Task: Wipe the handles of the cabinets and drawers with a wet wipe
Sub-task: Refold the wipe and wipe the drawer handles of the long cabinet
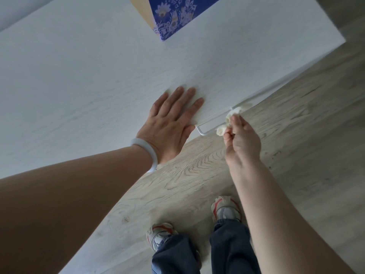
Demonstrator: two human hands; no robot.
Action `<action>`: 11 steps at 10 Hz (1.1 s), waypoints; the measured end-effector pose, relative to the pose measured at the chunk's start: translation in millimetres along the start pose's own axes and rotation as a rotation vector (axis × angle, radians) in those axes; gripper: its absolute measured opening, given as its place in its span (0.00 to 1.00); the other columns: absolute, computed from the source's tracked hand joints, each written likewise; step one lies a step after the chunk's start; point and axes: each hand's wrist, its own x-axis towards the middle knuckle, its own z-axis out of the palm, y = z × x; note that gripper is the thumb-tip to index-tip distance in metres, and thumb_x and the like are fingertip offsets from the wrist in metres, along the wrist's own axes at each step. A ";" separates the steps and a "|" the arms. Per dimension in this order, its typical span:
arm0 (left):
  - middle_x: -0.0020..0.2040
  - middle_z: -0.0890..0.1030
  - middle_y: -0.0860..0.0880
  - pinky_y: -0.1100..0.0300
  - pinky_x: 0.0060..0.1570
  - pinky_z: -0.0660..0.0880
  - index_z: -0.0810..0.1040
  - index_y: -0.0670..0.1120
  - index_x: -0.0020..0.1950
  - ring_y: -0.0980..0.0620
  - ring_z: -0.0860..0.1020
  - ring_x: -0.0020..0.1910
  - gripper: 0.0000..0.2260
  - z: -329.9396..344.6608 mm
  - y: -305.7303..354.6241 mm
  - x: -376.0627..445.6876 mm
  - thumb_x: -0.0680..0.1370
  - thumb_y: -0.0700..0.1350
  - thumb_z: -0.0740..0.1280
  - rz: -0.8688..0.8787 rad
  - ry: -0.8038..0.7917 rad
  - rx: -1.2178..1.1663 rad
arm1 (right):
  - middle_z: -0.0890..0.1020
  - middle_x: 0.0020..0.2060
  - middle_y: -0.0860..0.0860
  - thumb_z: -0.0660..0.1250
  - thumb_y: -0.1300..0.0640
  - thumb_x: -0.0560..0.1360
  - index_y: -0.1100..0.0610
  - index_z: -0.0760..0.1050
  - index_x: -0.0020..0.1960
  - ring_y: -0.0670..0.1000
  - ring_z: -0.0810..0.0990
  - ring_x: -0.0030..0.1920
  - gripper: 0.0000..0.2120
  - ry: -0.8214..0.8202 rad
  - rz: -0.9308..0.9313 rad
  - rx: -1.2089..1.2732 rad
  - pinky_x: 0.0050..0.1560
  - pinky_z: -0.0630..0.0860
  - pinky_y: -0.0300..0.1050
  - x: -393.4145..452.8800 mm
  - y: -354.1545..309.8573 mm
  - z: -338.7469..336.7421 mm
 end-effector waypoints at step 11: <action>0.79 0.53 0.48 0.46 0.76 0.50 0.52 0.51 0.79 0.46 0.50 0.78 0.25 1.0 -0.7 -0.4 0.83 0.55 0.49 0.003 0.016 0.008 | 0.78 0.36 0.52 0.72 0.63 0.73 0.61 0.79 0.42 0.45 0.74 0.34 0.03 -0.100 0.272 -0.121 0.35 0.75 0.33 -34.2 44.2 2.2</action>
